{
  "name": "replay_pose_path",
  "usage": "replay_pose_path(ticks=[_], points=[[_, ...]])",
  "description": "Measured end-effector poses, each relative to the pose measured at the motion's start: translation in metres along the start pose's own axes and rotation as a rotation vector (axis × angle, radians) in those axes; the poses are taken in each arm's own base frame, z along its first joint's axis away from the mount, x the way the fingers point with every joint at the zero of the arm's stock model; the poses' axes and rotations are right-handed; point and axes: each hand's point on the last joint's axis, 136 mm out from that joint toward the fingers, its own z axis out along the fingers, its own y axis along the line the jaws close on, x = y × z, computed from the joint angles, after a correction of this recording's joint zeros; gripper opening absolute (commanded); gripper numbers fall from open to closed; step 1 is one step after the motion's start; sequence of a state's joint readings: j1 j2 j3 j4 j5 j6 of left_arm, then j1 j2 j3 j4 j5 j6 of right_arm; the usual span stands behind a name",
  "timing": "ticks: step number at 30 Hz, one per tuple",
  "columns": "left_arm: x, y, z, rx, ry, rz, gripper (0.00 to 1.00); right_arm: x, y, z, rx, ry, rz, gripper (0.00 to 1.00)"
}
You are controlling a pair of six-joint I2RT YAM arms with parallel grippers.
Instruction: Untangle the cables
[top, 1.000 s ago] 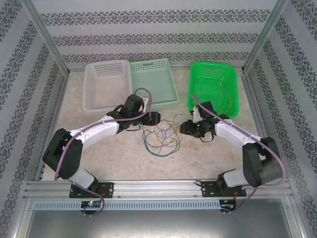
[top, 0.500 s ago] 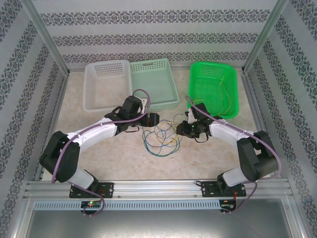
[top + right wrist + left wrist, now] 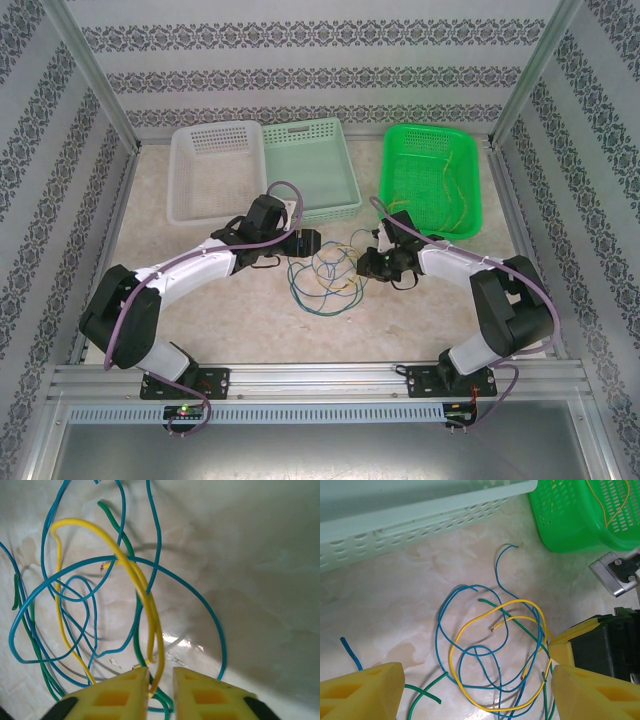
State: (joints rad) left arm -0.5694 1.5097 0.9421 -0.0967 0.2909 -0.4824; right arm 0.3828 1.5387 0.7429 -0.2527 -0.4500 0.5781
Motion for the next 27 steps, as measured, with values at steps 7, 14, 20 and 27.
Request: replay_pose_path(ticks=[7,14,20,27], points=[[0.0,0.001,0.0,-0.004,-0.002,0.0,0.78,-0.005,-0.001,-0.002,0.011,-0.027,-0.008,0.0],[-0.001,0.002,0.0,-0.011,-0.006,0.0,0.78,-0.011,0.013,-0.035,0.035,-0.134,-0.084,0.0],[-0.003,0.002,0.0,-0.014,-0.014,0.001,0.78,-0.024,0.034,-0.084,0.082,-0.256,-0.201,0.0],[-0.013,-0.004,-0.012,0.001,-0.073,0.014,0.79,-0.036,0.061,-0.158,0.081,-0.469,-0.302,0.0]])
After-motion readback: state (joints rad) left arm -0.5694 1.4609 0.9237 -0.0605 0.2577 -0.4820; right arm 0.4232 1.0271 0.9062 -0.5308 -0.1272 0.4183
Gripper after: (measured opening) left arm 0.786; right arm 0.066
